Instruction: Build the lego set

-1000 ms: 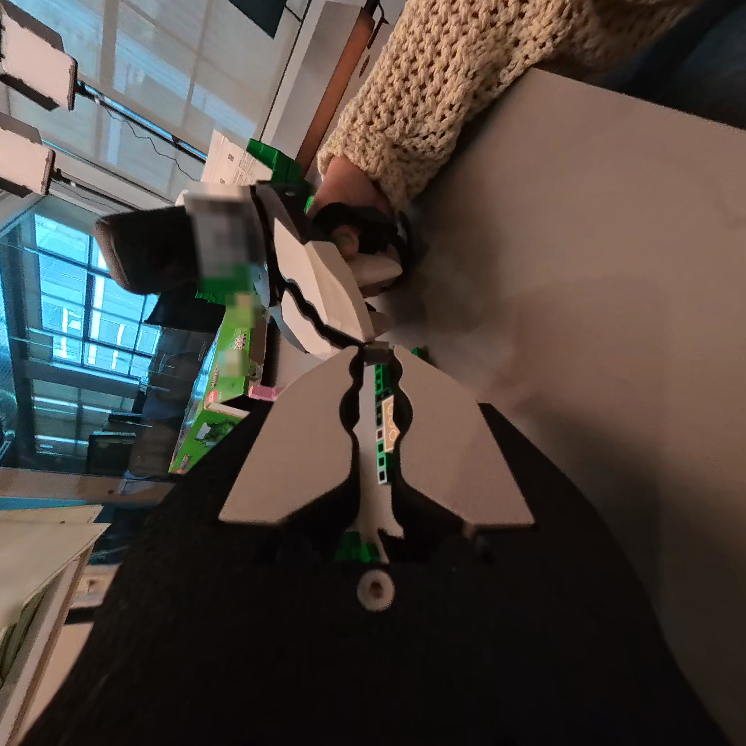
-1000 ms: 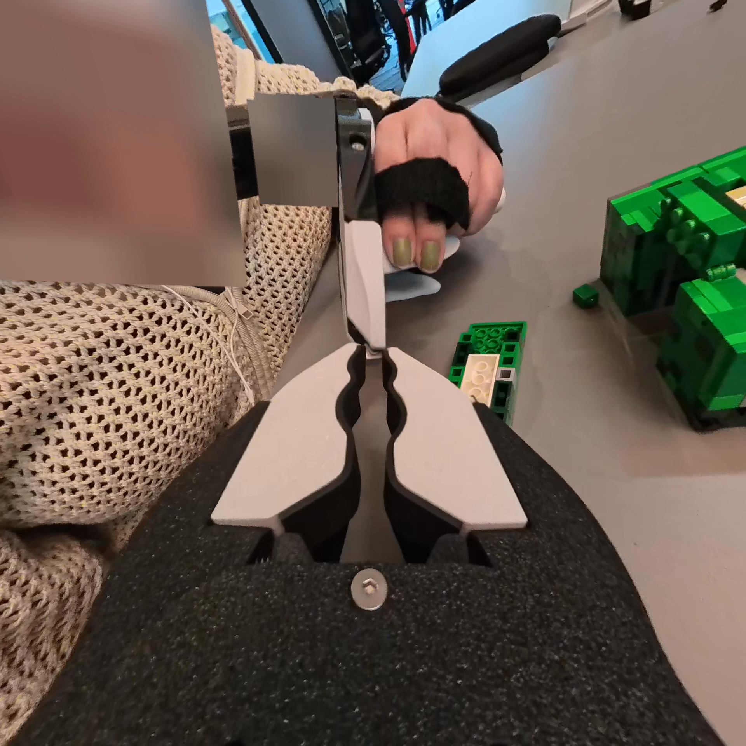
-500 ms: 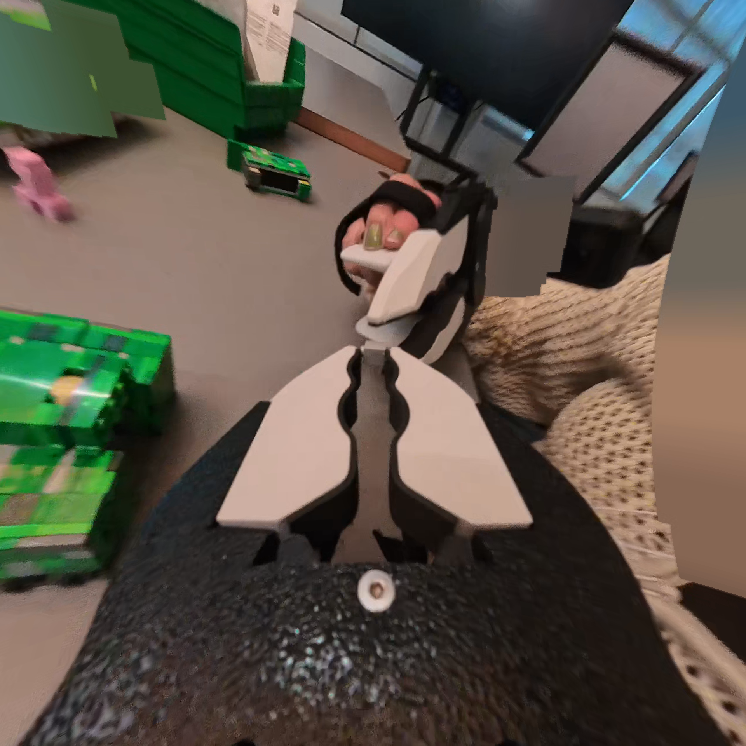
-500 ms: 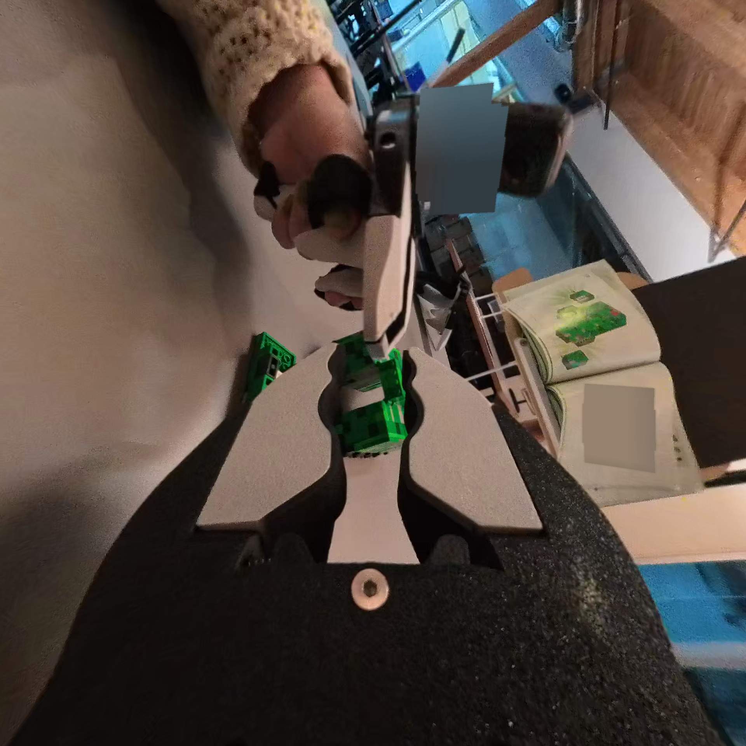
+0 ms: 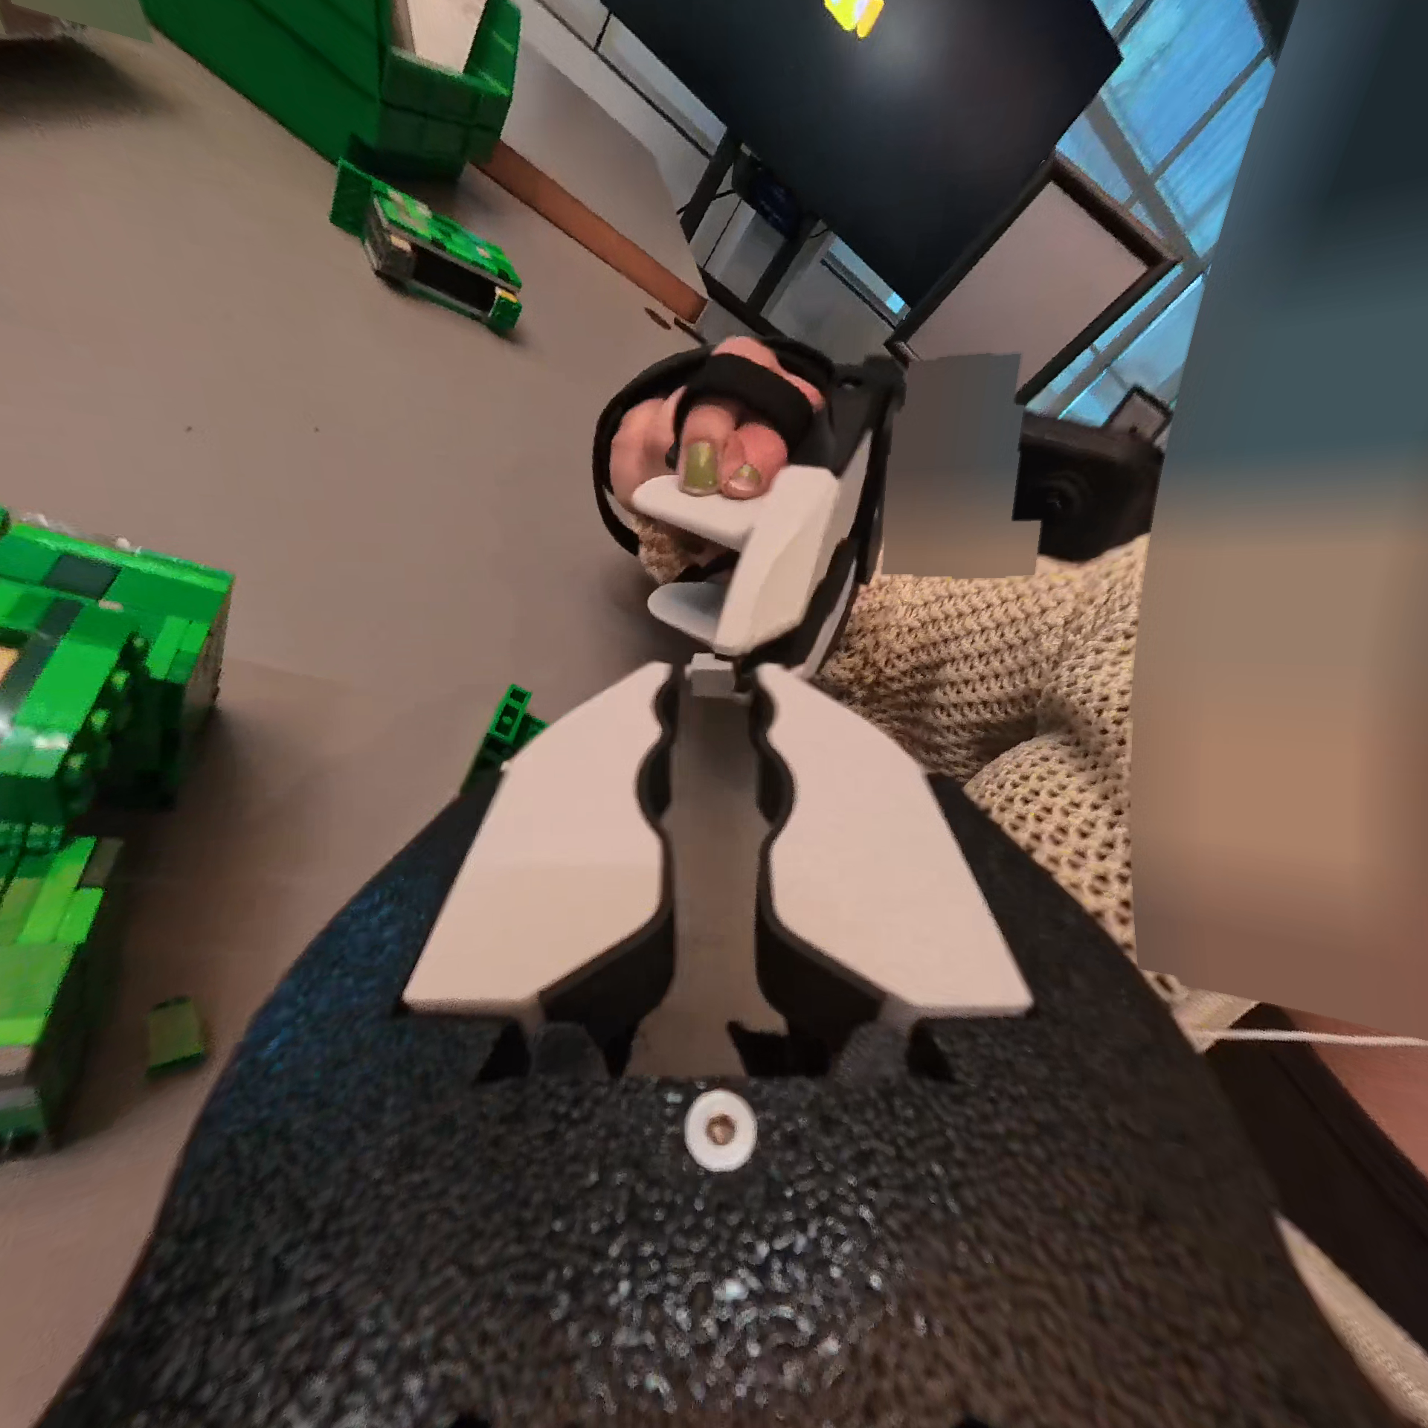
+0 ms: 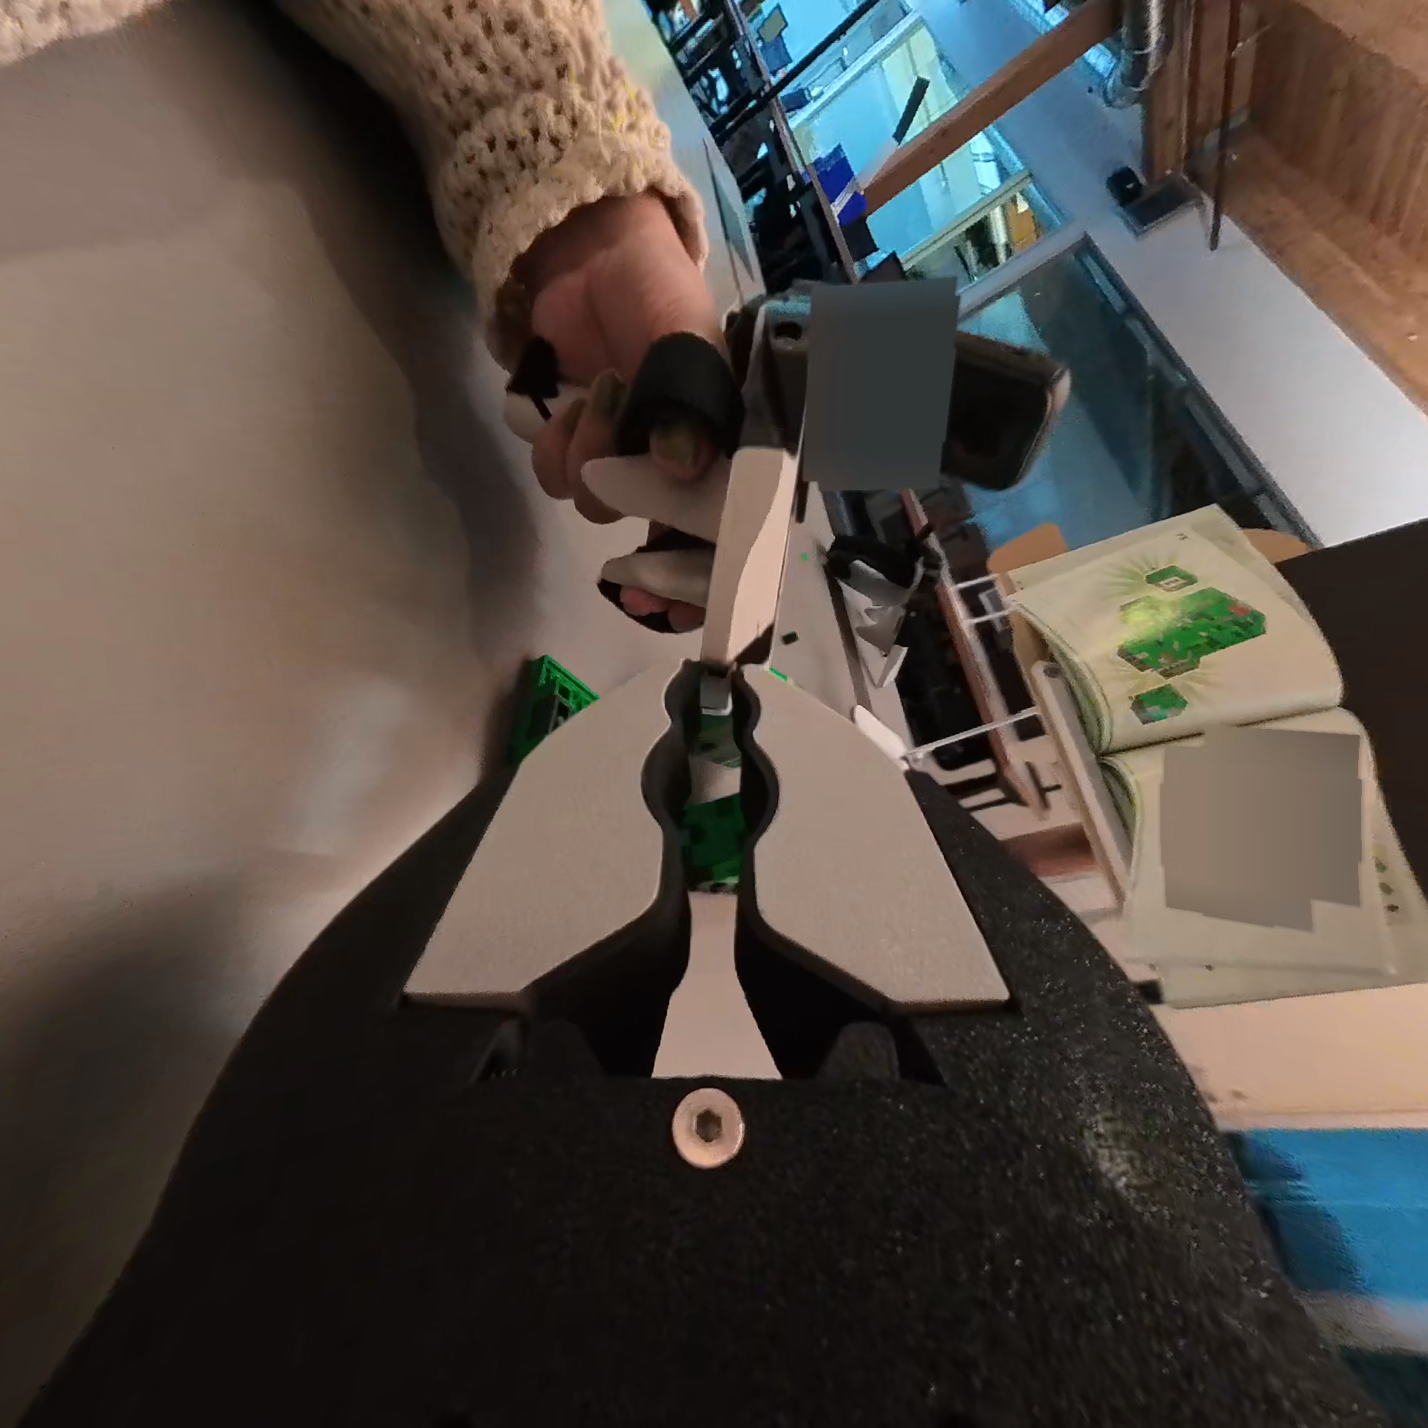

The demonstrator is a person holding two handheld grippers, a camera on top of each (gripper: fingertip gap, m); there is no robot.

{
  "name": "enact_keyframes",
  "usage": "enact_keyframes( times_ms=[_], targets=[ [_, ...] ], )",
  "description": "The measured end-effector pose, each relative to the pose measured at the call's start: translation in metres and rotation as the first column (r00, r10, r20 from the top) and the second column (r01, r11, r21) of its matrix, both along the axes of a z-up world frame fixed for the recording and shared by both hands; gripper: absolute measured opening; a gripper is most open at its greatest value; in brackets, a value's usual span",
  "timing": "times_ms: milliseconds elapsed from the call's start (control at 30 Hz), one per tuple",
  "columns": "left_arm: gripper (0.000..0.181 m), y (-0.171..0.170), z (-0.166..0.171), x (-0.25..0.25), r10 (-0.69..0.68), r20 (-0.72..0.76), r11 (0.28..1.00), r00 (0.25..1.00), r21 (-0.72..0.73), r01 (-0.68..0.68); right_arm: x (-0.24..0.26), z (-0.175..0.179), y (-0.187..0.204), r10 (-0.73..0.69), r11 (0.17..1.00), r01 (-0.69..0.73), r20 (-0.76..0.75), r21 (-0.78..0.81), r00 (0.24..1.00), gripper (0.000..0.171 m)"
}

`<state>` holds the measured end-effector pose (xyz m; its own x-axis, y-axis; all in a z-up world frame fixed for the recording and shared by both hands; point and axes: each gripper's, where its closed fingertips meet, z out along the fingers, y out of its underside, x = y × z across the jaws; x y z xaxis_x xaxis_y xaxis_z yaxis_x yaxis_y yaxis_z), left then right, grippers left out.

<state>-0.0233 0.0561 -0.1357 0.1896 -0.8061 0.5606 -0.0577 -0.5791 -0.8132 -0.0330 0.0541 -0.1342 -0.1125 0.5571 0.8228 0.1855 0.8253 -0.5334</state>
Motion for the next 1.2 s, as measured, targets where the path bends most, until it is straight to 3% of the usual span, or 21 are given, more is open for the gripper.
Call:
enact_keyframes(
  times_ms=[67,133,200,267,400,633,733,967,1200],
  targets=[
    [0.041,0.004,-0.003,-0.004,0.018,-0.083,0.99,0.996,0.14,-0.006,0.004,0.0,0.006,-0.005,0.995,0.006,0.013,-0.097,1.0,0.007],
    [0.053,0.013,-0.017,-0.01,0.093,-0.257,0.937,0.962,0.349,0.003,0.011,-0.004,0.012,0.018,0.959,-0.001,0.06,-0.282,0.998,0.007],
    [0.054,0.021,-0.037,-0.016,0.189,-0.432,0.852,0.882,0.519,0.072,0.018,-0.018,0.012,0.092,0.847,0.007,0.159,-0.531,0.983,0.007],
    [0.056,0.025,-0.055,-0.019,0.257,-0.543,0.78,0.799,0.605,0.16,0.023,-0.032,0.014,0.131,0.745,0.056,0.228,-0.665,0.965,0.007],
    [0.054,0.029,-0.069,-0.021,0.313,-0.632,0.708,0.709,0.653,0.269,0.023,-0.053,0.013,0.143,0.698,0.135,0.321,-0.703,0.936,0.007],
    [0.053,0.026,-0.08,-0.011,0.184,-0.668,0.803,0.721,0.525,0.282,0.027,-0.06,0.013,0.164,0.659,0.163,0.352,-0.734,0.922,0.007],
    [0.037,0.023,-0.083,-0.009,0.138,-0.672,0.836,0.727,0.473,0.279,0.03,-0.056,0.015,0.172,0.63,0.155,0.331,-0.761,0.928,0.007],
    [0.035,0.015,-0.083,-0.017,0.198,-0.677,0.863,0.709,0.463,0.202,0.03,-0.057,0.015,0.188,0.601,0.168,0.343,-0.781,0.921,0.007],
    [0.035,0.013,-0.082,-0.017,0.219,-0.653,0.867,0.725,0.472,0.162,0.025,-0.068,0.009,0.198,0.635,0.201,0.409,-0.746,0.891,0.008]
  ],
)
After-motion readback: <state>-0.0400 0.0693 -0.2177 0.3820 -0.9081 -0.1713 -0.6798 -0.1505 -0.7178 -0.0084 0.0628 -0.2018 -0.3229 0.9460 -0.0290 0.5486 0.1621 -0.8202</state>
